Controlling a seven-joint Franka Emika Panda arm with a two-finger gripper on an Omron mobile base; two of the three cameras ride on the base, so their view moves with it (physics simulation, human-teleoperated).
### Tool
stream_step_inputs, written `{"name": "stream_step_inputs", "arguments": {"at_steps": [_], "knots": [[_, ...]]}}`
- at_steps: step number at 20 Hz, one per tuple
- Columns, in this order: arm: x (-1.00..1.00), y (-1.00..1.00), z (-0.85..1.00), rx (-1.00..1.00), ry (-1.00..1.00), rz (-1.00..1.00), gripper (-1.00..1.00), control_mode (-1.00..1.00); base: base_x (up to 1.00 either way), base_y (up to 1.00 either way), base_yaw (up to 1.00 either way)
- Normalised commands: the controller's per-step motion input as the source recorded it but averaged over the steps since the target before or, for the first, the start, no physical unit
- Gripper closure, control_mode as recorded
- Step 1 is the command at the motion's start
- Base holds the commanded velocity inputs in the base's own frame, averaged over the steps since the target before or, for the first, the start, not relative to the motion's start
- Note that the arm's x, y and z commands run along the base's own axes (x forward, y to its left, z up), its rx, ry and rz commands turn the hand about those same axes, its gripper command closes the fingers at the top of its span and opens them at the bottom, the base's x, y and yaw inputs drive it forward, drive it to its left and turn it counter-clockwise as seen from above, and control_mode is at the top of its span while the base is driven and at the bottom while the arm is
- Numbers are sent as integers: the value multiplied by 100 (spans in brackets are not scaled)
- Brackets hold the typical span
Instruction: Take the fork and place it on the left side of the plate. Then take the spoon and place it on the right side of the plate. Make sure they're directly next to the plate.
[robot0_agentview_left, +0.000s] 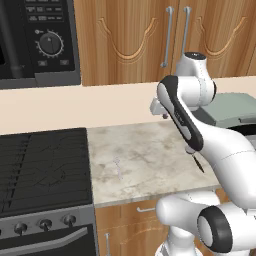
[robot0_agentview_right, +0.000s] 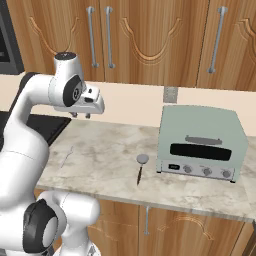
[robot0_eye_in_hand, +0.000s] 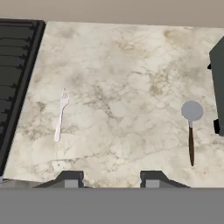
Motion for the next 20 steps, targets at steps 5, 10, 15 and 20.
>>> {"name": "stream_step_inputs", "arguments": {"at_steps": [5,10,15,20], "knots": [[-15,0,-2,0,-1,0,-100,-100,0,0,0],[-37,22,-25,5,0,0,-100,-100,0,0,0],[-15,39,-33,8,3,-2,-100,-100,0,0,0],[-1,49,-40,0,1,0,-100,-100,0,0,0]]}}
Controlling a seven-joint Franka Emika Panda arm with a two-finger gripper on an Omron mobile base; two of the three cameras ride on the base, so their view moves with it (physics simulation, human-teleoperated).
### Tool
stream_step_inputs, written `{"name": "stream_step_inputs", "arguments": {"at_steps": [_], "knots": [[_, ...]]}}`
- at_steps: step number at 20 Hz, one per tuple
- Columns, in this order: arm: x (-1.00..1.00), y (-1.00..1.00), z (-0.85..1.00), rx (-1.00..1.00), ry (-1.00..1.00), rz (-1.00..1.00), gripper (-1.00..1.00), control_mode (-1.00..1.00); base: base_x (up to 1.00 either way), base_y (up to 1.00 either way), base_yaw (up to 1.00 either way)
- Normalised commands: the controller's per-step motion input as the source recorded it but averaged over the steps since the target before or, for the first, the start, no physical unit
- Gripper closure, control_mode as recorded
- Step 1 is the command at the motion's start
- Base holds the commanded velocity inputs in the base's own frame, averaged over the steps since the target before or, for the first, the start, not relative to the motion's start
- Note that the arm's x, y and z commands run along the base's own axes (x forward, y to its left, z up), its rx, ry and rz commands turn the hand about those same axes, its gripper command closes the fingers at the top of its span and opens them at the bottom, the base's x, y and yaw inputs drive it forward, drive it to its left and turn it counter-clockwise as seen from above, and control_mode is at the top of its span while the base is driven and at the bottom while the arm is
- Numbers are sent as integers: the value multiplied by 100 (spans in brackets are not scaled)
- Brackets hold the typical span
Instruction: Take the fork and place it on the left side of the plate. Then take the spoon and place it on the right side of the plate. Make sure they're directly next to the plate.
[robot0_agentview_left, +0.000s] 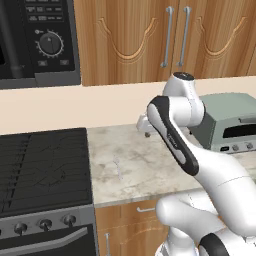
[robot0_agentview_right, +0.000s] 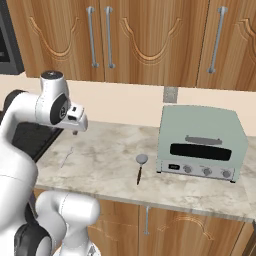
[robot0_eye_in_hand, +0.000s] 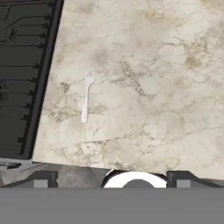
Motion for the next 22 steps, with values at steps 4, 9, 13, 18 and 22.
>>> {"name": "stream_step_inputs", "arguments": {"at_steps": [4,9,13,18,22], "knots": [[12,47,-42,-1,0,0,-100,-100,0,0,0],[9,50,-44,0,-2,0,-100,-100,0,0,0],[3,31,-49,0,0,-7,-100,-100,0,0,0],[17,9,-53,-1,-5,-13,-100,-100,0,0,0],[36,22,-42,-1,-8,-15,-100,-100,0,0,0]]}}
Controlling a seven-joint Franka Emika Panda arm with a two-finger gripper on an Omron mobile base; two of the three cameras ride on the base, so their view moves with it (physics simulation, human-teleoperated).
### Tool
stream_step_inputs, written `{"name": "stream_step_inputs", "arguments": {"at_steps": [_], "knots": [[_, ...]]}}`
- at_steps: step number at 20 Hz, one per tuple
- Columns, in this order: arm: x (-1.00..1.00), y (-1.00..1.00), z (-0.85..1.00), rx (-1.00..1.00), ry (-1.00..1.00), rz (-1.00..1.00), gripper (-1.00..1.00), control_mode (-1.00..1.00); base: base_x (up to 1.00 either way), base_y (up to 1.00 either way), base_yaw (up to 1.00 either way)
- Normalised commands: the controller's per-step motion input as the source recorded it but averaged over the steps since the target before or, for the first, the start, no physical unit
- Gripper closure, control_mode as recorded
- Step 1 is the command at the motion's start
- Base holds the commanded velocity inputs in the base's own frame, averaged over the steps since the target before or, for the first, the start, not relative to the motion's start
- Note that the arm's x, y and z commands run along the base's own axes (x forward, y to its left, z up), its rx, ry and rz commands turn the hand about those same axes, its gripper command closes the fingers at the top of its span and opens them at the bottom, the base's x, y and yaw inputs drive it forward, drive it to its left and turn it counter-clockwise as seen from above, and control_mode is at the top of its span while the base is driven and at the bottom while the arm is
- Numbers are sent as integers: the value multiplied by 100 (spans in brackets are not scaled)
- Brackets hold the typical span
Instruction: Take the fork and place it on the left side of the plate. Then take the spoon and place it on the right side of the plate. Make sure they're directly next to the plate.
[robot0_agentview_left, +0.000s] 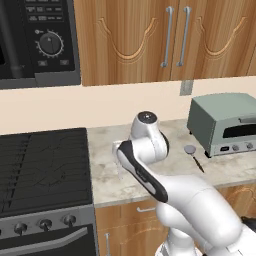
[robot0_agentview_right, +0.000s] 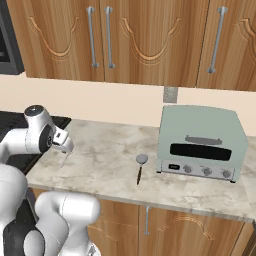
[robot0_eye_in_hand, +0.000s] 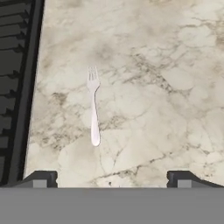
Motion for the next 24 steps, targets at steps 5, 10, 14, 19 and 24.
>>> {"name": "stream_step_inputs", "arguments": {"at_steps": [5,10,14,19,24], "knots": [[38,17,-27,0,0,-9,-100,-100,0,0,0],[28,7,-23,0,17,-1,-100,-100,0,0,0],[18,9,-32,0,16,0,-100,-100,0,0,0],[25,15,-32,-1,2,0,-100,-100,0,0,0],[25,18,-34,-3,0,0,-100,-100,0,0,0]]}}
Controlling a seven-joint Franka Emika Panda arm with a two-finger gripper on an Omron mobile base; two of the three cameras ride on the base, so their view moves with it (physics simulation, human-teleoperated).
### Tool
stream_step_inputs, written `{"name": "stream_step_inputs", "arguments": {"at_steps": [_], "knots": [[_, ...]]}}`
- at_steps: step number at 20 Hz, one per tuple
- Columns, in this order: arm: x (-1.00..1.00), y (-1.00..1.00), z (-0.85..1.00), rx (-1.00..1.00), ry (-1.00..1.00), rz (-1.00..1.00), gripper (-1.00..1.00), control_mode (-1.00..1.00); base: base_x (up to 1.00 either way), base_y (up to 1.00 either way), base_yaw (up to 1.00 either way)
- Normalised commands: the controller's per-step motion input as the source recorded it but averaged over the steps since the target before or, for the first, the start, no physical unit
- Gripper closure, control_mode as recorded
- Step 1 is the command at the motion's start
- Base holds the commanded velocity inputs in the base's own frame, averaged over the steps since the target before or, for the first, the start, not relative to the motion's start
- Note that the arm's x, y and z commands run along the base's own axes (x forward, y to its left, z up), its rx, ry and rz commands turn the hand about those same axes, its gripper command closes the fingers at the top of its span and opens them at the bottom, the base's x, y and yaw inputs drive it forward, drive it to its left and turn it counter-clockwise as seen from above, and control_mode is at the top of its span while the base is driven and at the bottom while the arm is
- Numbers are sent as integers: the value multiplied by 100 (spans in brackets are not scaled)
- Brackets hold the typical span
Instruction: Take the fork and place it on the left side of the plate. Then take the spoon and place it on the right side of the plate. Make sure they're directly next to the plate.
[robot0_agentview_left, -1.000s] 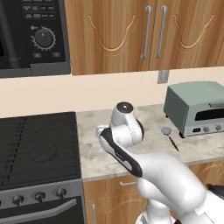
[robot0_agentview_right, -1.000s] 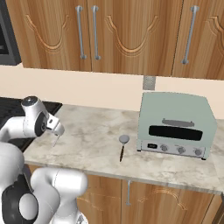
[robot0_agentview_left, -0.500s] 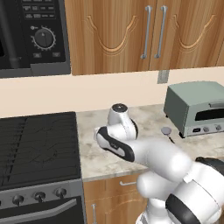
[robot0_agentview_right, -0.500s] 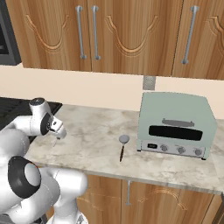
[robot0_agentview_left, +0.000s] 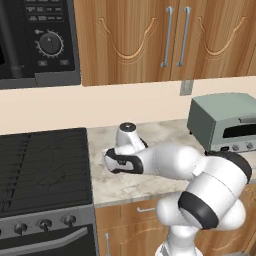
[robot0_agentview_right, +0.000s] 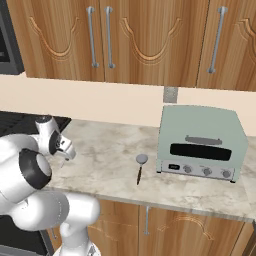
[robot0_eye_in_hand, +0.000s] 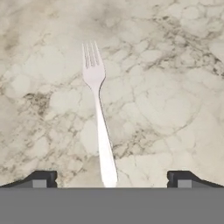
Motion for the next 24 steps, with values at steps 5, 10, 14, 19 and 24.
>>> {"name": "stream_step_inputs", "arguments": {"at_steps": [5,10,14,19,24], "knots": [[27,1,-23,-3,2,0,-100,-100,0,0,0],[27,0,-20,-4,0,0,-100,-100,0,0,0],[32,1,-20,0,3,0,-100,-100,0,0,0],[33,0,-19,0,1,1,-100,-100,0,0,0],[18,10,-23,0,4,0,-100,-100,0,0,0]]}}
